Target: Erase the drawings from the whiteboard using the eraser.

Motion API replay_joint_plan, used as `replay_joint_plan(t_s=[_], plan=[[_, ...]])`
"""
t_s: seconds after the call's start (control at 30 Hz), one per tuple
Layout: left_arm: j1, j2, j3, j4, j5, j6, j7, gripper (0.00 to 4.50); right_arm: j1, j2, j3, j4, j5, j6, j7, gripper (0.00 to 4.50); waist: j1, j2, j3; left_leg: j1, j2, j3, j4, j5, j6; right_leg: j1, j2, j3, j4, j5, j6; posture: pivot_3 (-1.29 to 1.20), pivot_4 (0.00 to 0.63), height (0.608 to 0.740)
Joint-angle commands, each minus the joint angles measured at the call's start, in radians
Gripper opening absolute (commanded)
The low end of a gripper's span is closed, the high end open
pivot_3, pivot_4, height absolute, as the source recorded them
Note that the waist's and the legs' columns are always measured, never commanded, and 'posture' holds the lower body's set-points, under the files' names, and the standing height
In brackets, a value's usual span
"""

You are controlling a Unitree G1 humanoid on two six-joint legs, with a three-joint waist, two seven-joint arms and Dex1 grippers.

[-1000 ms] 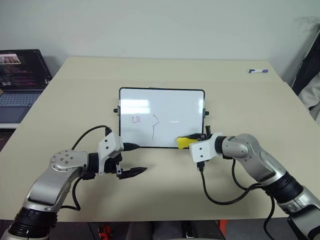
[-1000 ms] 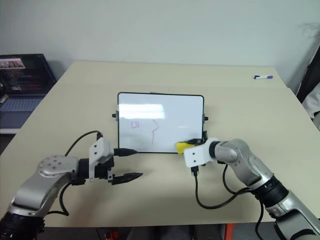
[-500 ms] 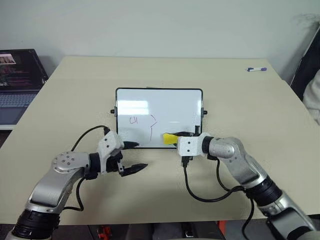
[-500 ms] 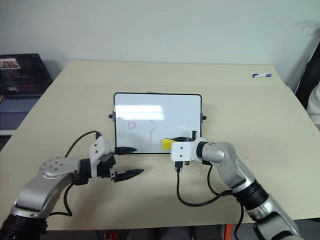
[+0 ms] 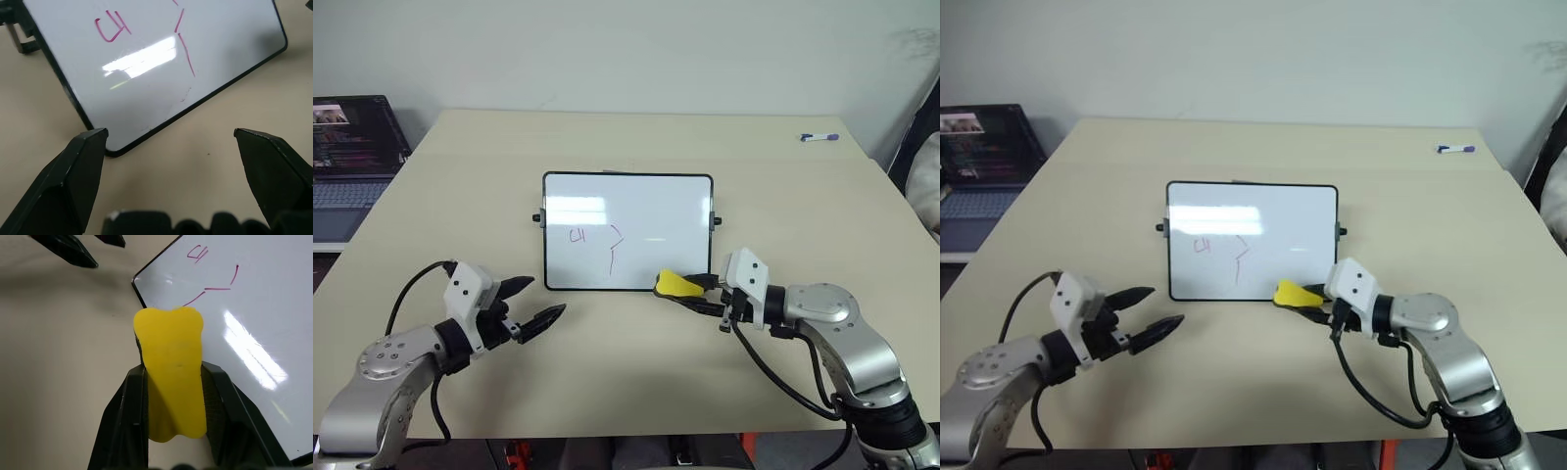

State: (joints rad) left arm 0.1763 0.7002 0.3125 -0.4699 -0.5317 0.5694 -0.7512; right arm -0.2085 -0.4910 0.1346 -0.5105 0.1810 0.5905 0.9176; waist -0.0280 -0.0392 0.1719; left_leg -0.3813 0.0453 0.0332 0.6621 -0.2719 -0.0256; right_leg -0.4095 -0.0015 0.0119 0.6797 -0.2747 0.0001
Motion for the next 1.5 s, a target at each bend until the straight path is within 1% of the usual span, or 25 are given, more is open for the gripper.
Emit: replay_joint_plan(t_s=[0.03, 0.23, 0.43, 0.63, 0.77, 0.87, 0.97, 1.03, 1.13, 1.27, 1.37, 1.5], plan=[[0.003, -0.004, 0.024, -0.061, -0.025, 0.019, 0.029, 4.5, 0.005, -0.008, -0.026, -0.014, 0.027, -0.034, -0.029, 1.12, -0.001, 0.0, 0.0, 0.0, 0.0, 0.0, 0.0, 0.0, 0.0, 0.0, 0.0, 0.0, 0.0, 0.0, 0.0, 0.0, 0.15, 0.74], [-0.05, -0.006, 0.004, -0.094, -0.039, 0.064, 0.088, 4.5, -0.018, 0.0, 0.0, 0.022, 0.02, -0.094, -0.068, 1.12, 0.0, 0.0, 0.0, 0.0, 0.0, 0.0, 0.0, 0.0, 0.0, 0.0, 0.0, 0.0, 0.0, 0.0, 0.0, 0.0, 0.15, 0.74], [-0.054, -0.004, -0.001, -0.092, -0.032, 0.069, 0.09, 4.5, -0.051, 0.003, 0.034, 0.045, -0.012, -0.154, -0.101, 1.12, -0.001, 0.0, 0.0, 0.0, 0.0, 0.0, 0.0, 0.0, 0.0, 0.0, 0.001, 0.001, 0.0, 0.0, 0.0, 0.0, 0.15, 0.74], [-0.051, 0.005, -0.001, -0.055, -0.015, 0.041, 0.061, 4.5, -0.101, 0.014, 0.111, 0.097, -0.083, -0.229, -0.134, 1.12, -0.001, 0.0, 0.0, 0.0, 0.0, 0.0, 0.0, 0.0, 0.0, 0.0, 0.001, 0.001, 0.0, 0.0, 0.0, 0.0, 0.15, 0.74], [-0.042, 0.006, 0.007, -0.015, 0.01, -0.003, 0.044, 4.5, -0.174, 0.05, 0.169, 0.141, -0.137, -0.264, -0.161, 1.12, -0.003, 0.0, 0.0, 0.0, 0.0, 0.001, 0.0, 0.0, 0.0, -0.001, 0.001, 0.001, 0.0, 0.001, -0.002, 0.0, 0.15, 0.74], [-0.043, 0.005, 0.0, 0.017, 0.029, -0.04, 0.031, 4.5, -0.261, 0.09, 0.217, 0.228, -0.228, -0.317, -0.216, 1.12, -0.003, 0.0, 0.0, 0.0, 0.0, 0.0, 0.0, 0.0, 0.0, -0.001, 0.001, 0.001, 0.0, 0.001, -0.002, 0.0, 0.15, 0.74], [-0.03, 0.014, -0.017, 0.035, 0.044, -0.062, 0.003, 4.5, -0.354, 0.1, 0.29, 0.358, -0.352, -0.42, -0.253, 1.12, -0.003, 0.0, 0.0, 0.0, 0.0, 0.001, 0.0, 0.0, 0.0, -0.001, 0.001, 0.001, 0.0, 0.001, -0.003, 0.0, 0.15, 0.74], [-0.026, 0.021, -0.032, 0.047, 0.052, -0.071, -0.016, 4.5, -0.417, 0.131, 0.326, 0.451, -0.405, -0.465, -0.28, 1.12, -0.003, 0.0, 0.0, 0.0, 0.0, 0.001, 0.0, 0.0, 0.0, -0.001, 0.001, 0.001, 0.0, 0.001, -0.003, 0.0, 0.15, 0.74], [-0.034, 0.033, -0.048, 0.062, 0.07, -0.086, -0.035, 4.5, -0.489, 0.189, 0.343, 0.566, -0.454, -0.489, -0.328, 1.12, -0.003, 0.0, 0.0, -0.001, 0.0, 0.001, 0.0, 0.0, 0.0, -0.002, 0.001, 0.001, 0.0, 0.001, -0.004, 0.0, 0.15, 0.74], [-0.046, 0.041, -0.06, 0.071, 0.08, -0.097, -0.053, 4.5, -0.547, 0.227, 0.35, 0.694, -0.528, -0.531, -0.401, 1.12, -0.002, 0.0, 0.0, -0.001, 0.0, 0.001, 0.0, 0.0, 0.0, -0.002, 0.0, 0.001, 0.0, 0.001, -0.004, 0.0, 0.15, 0.74], [-0.05, 0.042, -0.065, 0.072, 0.084, -0.098, -0.058, 4.5, -0.547, 0.227, 0.36, 0.727, -0.537, -0.501, -0.36, 1.12, -0.001, 0.0, 0.0, -0.001, 0.0, 0.001, 0.0, 0.0, 0.0, -0.002, 0.0, 0.001, 0.0, 0.002, -0.004, 0.0, 0.15, 0.74], [-0.05, 0.037, -0.069, 0.078, 0.088, -0.104, -0.06, 4.5, -0.5, 0.172, 0.426, 0.688, -0.552, -0.487, -0.213, 1.12, -0.001, 0.0, 0.0, 0.001, 0.0, 0.001, 0.0, 0.0, 0.0, 0.0, 0.0, 0.0, 0.001, 0.002, -0.004, 0.0, 0.15, 0.74]])
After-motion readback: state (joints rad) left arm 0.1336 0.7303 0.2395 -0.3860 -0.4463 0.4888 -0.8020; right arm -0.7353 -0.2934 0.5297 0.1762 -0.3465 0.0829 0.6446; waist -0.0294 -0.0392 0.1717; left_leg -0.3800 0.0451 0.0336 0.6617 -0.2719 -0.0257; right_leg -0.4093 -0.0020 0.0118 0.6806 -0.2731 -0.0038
